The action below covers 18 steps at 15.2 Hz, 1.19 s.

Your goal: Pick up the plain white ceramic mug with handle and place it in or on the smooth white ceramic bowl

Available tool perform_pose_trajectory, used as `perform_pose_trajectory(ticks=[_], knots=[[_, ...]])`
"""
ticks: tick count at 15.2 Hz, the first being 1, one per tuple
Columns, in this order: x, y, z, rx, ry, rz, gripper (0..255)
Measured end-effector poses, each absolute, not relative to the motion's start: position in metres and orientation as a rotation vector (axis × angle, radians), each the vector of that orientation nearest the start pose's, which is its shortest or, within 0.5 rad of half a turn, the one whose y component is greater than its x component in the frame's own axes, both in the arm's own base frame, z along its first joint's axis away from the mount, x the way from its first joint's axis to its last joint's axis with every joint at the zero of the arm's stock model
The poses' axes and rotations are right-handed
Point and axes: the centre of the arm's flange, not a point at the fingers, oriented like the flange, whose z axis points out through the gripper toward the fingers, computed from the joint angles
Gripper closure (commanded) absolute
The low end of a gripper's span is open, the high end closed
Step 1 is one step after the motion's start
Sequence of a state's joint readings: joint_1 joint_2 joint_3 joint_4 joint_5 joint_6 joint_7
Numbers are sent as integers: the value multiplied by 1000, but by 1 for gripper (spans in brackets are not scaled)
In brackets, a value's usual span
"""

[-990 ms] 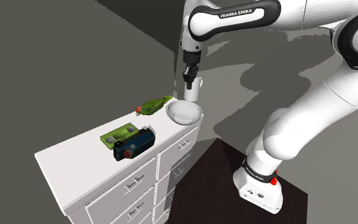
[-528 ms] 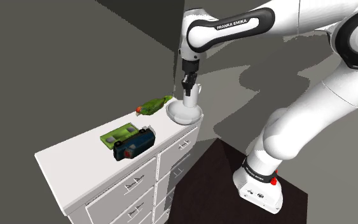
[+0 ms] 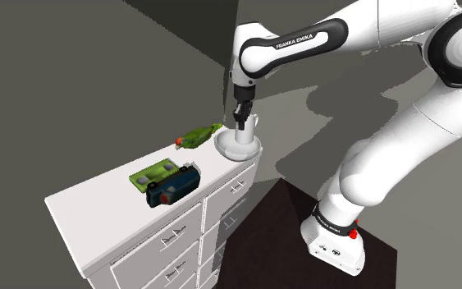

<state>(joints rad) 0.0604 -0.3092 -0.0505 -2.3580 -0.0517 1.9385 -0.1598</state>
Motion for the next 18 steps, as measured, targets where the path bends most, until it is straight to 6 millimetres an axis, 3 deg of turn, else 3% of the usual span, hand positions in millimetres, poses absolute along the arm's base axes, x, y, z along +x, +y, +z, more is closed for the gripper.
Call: perform_pose_trajectory(ticks=[2,3,9,14,18], knots=[[437,0,439,-3145,-306,178,255],[437,0,439,-3145,-306,178,0],[437,0,439,-3145,-306,177,0],[443,1,482,-3146,-306,175,0],[442,2,489,-3145,-306,177,0]])
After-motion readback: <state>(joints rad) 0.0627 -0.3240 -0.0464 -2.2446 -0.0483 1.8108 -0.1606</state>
